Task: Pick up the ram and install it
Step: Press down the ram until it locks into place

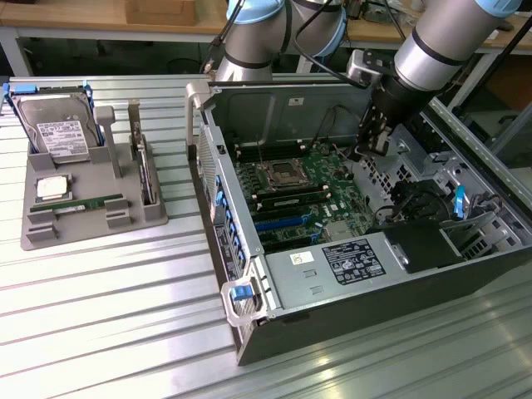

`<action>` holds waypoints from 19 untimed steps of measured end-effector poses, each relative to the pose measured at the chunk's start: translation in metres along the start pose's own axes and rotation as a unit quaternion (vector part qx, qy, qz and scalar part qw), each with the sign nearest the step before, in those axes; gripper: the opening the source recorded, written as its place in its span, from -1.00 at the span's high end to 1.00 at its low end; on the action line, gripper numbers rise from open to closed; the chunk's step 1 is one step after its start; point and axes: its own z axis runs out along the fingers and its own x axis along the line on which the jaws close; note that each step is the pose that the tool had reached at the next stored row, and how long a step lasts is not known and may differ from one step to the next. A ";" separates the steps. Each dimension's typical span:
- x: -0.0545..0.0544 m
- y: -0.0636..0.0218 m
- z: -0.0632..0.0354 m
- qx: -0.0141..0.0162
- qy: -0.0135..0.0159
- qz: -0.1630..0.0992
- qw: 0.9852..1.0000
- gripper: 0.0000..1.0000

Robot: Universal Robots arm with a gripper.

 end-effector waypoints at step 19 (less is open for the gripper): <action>0.000 0.0000 0.0000 0.011 -0.011 0.095 0.995 0.79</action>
